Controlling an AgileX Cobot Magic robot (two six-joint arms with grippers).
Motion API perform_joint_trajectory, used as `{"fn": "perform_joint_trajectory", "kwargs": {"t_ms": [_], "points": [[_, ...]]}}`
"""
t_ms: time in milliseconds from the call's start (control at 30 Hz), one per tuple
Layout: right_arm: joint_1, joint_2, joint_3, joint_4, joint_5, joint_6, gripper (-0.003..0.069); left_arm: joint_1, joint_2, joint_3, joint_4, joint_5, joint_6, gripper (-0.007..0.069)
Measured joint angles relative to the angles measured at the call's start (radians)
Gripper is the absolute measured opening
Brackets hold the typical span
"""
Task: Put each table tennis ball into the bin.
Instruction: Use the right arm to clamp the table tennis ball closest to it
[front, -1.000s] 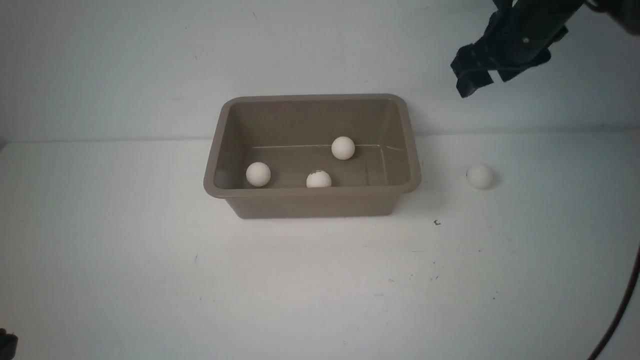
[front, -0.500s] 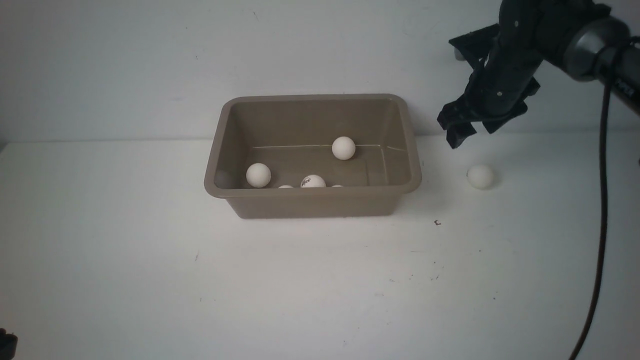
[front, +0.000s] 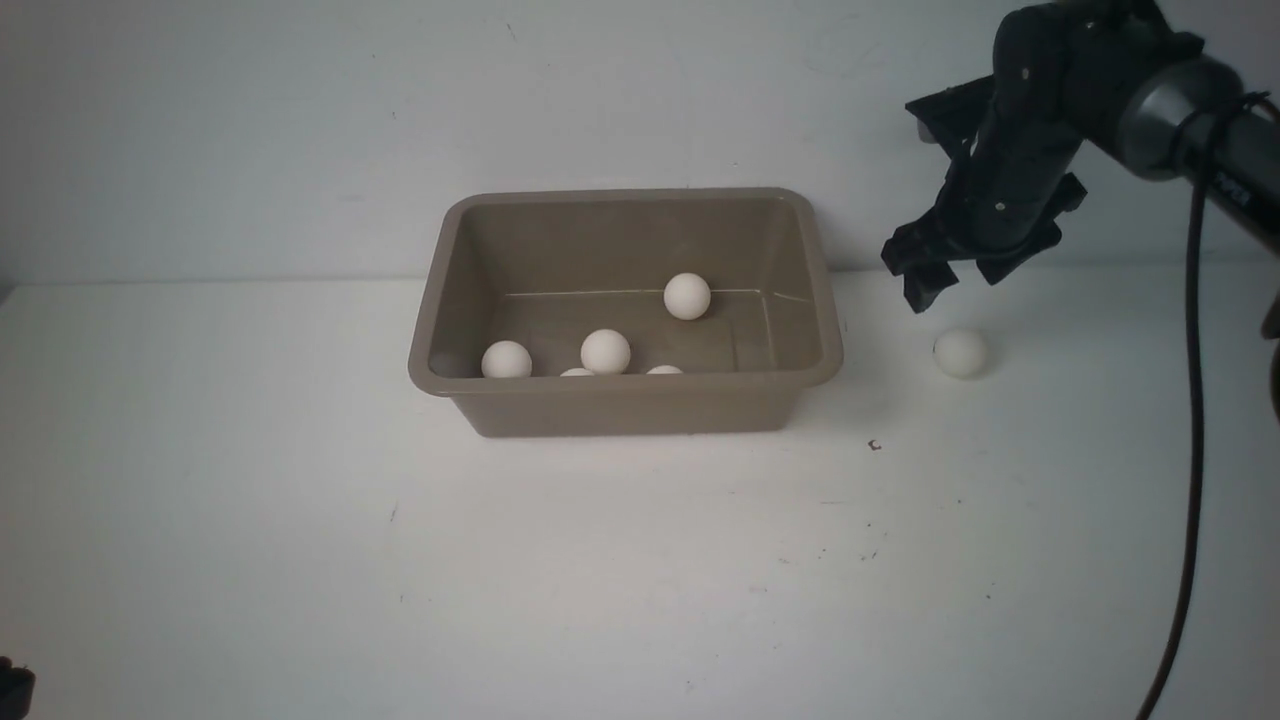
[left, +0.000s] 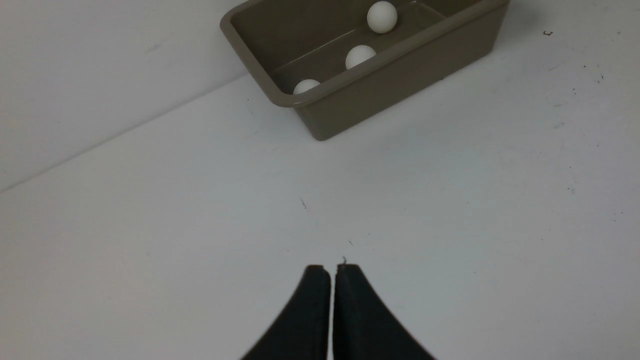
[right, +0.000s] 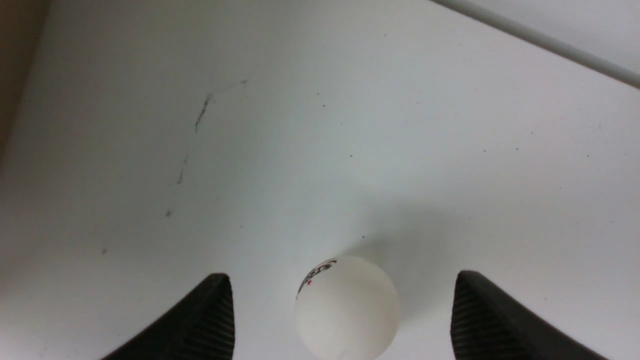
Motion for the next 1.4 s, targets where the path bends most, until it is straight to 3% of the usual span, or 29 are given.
{"fn": "perform_joint_trajectory", "kwargs": {"t_ms": [367,733,967,1100,1400], "points": [[-0.003,-0.026,0.0,0.016,0.0,0.001,0.0523,0.0,0.0,0.0,0.0,0.0,0.0,-0.0004],[-0.067,-0.344,0.01,0.079,0.002,-0.02,0.0484,0.0,0.0,0.0,0.0,0.0,0.0,-0.0004],[-0.113,-0.468,0.343,0.135,0.004,-0.046,0.0482,0.0,0.0,0.0,0.0,0.001,0.0,-0.0004],[-0.111,-0.468,0.496,0.159,-0.141,-0.061,0.0482,0.0,0.0,0.0,0.0,0.0,0.0,-0.0004],[-0.109,-0.429,0.55,0.152,-0.301,-0.069,0.0482,0.0,0.0,0.0,0.0,-0.001,0.0,-0.0004]]}}
